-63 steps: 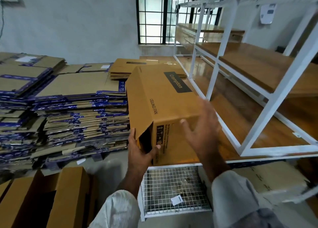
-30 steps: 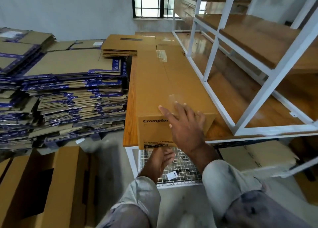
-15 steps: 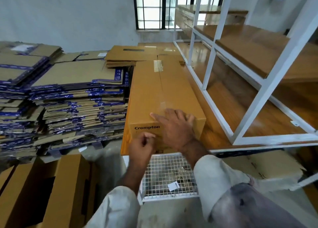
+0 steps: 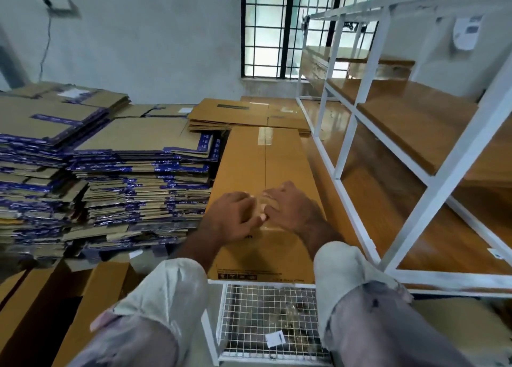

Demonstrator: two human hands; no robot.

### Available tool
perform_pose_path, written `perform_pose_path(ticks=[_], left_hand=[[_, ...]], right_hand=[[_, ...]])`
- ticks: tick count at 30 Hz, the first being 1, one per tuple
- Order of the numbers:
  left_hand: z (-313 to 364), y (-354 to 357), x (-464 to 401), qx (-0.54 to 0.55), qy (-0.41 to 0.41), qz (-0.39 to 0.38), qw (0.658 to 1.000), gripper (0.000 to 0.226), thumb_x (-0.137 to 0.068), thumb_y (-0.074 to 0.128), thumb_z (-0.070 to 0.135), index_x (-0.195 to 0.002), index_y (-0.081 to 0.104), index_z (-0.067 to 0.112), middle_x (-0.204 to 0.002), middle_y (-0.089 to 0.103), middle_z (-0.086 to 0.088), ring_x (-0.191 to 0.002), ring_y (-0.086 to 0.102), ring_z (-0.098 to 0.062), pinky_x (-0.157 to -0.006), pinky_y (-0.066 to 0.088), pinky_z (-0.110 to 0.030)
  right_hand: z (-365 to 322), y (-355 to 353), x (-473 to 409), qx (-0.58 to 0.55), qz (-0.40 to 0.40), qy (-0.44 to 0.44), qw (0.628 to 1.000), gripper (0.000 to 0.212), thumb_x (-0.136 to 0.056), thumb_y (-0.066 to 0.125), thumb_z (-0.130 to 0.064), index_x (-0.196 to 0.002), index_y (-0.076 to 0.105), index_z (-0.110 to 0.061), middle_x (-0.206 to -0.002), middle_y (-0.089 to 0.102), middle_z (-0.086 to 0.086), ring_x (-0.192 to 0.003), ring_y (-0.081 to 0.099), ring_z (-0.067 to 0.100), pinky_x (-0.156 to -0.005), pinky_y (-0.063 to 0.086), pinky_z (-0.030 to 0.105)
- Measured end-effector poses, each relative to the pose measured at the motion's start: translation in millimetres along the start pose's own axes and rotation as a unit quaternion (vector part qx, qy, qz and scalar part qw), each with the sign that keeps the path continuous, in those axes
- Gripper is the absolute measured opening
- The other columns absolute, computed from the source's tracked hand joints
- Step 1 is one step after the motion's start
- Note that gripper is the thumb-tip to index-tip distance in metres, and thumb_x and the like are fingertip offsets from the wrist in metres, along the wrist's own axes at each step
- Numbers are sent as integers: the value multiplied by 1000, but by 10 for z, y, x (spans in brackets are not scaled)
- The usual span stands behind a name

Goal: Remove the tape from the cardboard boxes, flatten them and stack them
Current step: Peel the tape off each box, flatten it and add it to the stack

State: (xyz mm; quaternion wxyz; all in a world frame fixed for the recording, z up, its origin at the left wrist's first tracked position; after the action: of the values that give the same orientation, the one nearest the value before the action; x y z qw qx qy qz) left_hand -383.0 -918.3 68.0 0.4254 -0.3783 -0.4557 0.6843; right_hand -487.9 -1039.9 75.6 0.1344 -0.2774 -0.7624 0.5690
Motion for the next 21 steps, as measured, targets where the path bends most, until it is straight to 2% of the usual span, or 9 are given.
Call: perform_pose_path(ticks=[3, 6, 11, 17, 19, 21], left_hand=[[80, -28, -1, -16, 3, -9, 1000, 107, -73, 20, 87, -151, 47, 19, -154, 45, -6, -139, 39, -24, -111, 33, -39], [49, 0, -18, -22, -8, -16, 1000, 107, -72, 22, 89, -151, 47, 20, -152, 47, -5, -137, 40, -23, -109, 34, -39], [76, 18, -57, -27, -12, -16, 999, 90, -84, 46, 79, -149, 49, 17, -151, 48, -7, -136, 41, -25, -110, 35, -41], [45, 0, -107, -35, -26, -38, 998, 94, -79, 41, 86, -146, 50, 22, -142, 52, -2, -127, 45, -20, -102, 43, -42], [39, 7, -91, -36, -25, -35, 998, 100, -75, 37, 89, -146, 50, 21, -143, 51, -2, -127, 45, -21, -103, 42, -42], [40, 6, -76, -34, -15, -28, 999, 98, -79, 42, 87, -149, 47, 19, -148, 48, -3, -132, 43, -22, -106, 40, -41]], right_hand=[[-16, 8, -149, 30, 10, -5, 999, 43, -99, 49, -58, -140, 55, -47, -148, 41, -4, -126, 52, 25, -96, 49, 43], [-27, 23, -228, 45, 29, -18, 998, 45, -98, 48, -60, -139, 56, -44, -145, 46, -3, -123, 55, 25, -91, 48, 40], [-15, 20, -218, 51, 69, -42, 995, 44, -98, 50, -56, -135, 61, -35, -136, 51, -1, -110, 60, 25, -81, 49, 35], [-10, 0, -228, 33, 75, -54, 995, 35, -98, 54, -53, -126, 64, -35, -128, 55, -5, -101, 59, 20, -75, 48, 31], [2, 14, -240, 21, 73, -60, 995, 30, -97, 56, -51, -122, 65, -37, -130, 54, -6, -102, 58, 20, -75, 45, 30], [29, 23, -259, 2, 67, -53, 996, 26, -96, 59, -49, -119, 65, -39, -131, 53, -9, -104, 58, 18, -77, 46, 31]])
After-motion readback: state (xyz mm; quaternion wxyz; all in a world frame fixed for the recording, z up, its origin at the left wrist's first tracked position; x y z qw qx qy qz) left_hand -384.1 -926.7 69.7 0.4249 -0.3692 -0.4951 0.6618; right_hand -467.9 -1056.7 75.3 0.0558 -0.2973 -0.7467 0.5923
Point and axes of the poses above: each hand's wrist, its own x-axis away from the middle knuckle, its own y-axis out of the palm, z = x × y, the point moved 7 cm from there along -x, towards the middle knuckle
